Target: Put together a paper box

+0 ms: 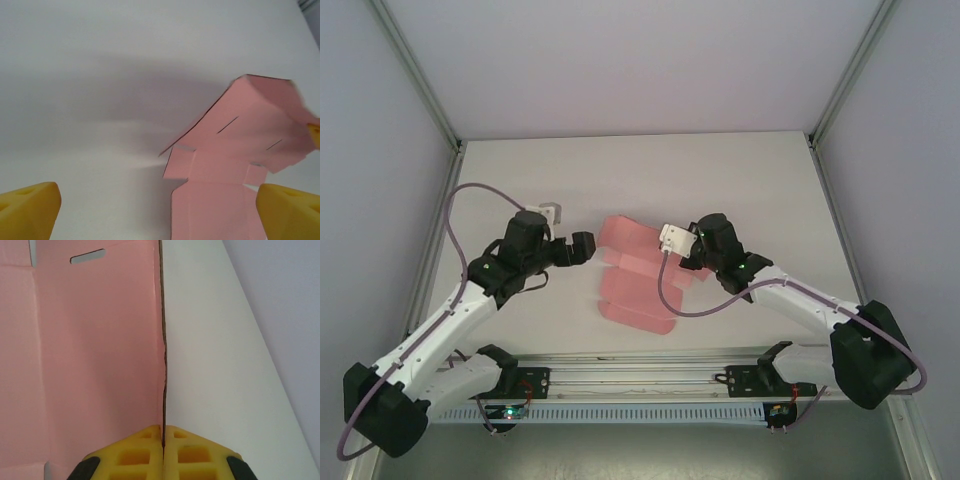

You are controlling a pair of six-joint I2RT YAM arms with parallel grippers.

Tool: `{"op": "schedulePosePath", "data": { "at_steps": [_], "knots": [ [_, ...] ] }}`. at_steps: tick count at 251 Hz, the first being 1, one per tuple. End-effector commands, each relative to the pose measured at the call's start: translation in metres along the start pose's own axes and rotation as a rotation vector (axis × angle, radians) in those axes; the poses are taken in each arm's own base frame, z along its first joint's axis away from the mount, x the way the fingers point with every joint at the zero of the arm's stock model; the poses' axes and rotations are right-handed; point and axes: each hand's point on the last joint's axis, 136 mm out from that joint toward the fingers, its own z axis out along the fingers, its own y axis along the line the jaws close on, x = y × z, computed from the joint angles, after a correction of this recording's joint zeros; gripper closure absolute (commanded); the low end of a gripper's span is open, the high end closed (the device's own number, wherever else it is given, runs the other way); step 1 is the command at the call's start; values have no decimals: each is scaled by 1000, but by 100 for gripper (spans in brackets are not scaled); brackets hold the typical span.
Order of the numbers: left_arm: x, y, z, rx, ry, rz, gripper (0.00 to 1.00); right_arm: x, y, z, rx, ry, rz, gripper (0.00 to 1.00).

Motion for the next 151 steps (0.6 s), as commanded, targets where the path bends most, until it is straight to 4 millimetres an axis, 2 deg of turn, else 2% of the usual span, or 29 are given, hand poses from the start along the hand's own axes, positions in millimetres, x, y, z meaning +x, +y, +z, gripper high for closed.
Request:
{"op": "schedulePosePath", "data": {
  "at_steps": [1, 45, 78, 104, 125, 151],
  "knots": [
    [-21, -31, 0, 82, -35, 133, 0, -15, -14, 1, 67, -40, -86, 100],
    [-10, -45, 25, 57, 134, 277, 0, -14, -6, 3, 65, -42, -136, 100],
    [-19, -62, 39, 89, 131, 412, 0, -14, -3, 5, 36, -39, -145, 100],
    [-31, -74, 46, 118, 118, 452, 0, -17, -1, 6, 19, -41, -150, 100],
    [-35, -85, 52, 158, 142, 464, 4, -20, -1, 6, 8, -50, -150, 100],
    [-31, -94, 61, 202, 184, 500, 10, -20, 0, 6, 2, -51, -145, 100]
  ]
}}
